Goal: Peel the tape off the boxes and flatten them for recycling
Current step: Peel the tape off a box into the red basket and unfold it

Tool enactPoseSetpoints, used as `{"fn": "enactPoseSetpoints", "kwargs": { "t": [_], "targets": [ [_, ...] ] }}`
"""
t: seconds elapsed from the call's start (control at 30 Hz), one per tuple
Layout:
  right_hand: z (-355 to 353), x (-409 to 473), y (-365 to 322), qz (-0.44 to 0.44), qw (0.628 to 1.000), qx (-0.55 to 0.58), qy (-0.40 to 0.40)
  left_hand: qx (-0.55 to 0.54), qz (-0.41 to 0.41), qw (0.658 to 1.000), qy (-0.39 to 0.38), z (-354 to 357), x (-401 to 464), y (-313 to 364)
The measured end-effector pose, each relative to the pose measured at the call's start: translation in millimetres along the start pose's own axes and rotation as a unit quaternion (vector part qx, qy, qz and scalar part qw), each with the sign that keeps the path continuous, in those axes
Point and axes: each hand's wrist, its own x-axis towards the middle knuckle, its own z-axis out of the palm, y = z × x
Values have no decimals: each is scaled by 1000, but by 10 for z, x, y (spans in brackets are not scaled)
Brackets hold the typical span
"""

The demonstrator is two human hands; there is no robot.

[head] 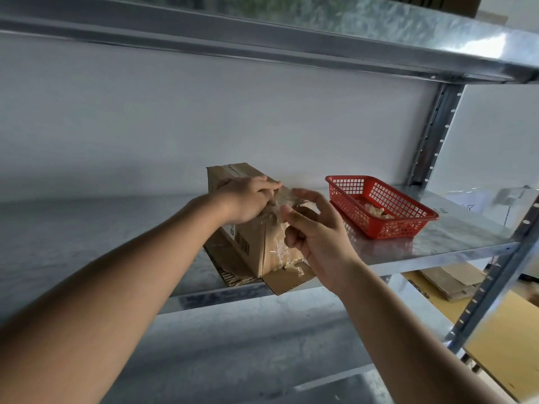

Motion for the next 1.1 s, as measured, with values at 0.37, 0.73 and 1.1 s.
{"fn": "enactPoseSetpoints", "kwargs": {
  "t": [0.37, 0.73, 1.1],
  "targets": [
    [-58, 31, 143, -295, 828, -446, 166, -6, 9, 1000, 1, -15, -19, -6],
    [-23, -31, 21, -359, 731, -567, 124, -18, 4, 1000, -13, -31, -7, -21],
    [151, -94, 76, -218, 935, -279, 32, -33, 18, 999, -31, -50, 37, -99]
  ]
}}
